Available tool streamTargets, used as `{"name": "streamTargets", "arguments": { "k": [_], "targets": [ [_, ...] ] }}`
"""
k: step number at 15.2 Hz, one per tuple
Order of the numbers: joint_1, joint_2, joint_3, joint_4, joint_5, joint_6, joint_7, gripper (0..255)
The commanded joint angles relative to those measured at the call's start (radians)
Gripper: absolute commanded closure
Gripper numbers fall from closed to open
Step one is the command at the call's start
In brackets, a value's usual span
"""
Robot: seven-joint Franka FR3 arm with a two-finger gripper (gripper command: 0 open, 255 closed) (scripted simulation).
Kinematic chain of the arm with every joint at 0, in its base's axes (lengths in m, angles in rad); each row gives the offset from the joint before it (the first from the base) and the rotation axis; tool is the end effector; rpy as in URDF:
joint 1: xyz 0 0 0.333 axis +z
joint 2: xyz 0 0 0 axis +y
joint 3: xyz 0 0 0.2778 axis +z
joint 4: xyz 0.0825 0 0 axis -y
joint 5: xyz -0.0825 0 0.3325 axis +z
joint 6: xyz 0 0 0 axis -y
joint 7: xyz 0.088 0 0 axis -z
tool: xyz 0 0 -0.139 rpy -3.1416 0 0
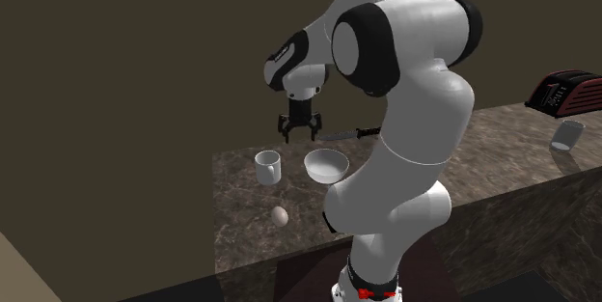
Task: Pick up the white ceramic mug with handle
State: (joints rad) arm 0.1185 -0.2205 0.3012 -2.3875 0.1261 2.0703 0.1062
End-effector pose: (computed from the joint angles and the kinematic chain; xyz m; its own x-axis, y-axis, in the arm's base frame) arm 0.3764 0.1773 0.3527 0.9660 0.2348 -0.1086 0.2332 -0.9720 -0.0274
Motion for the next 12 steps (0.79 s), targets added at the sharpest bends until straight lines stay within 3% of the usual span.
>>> {"name": "streamTargets", "arguments": {
  "k": [1, 9, 12],
  "targets": [
    [0.005, 0.085, 0.023, 0.034, -0.021, 0.052, 0.031, 0],
    [0.053, 0.398, 0.068, 0.187, -0.156, 0.199, 0.169, 0],
    [0.063, 0.440, 0.064, 0.195, -0.176, 0.230, 0.184, 0]
  ]
}}
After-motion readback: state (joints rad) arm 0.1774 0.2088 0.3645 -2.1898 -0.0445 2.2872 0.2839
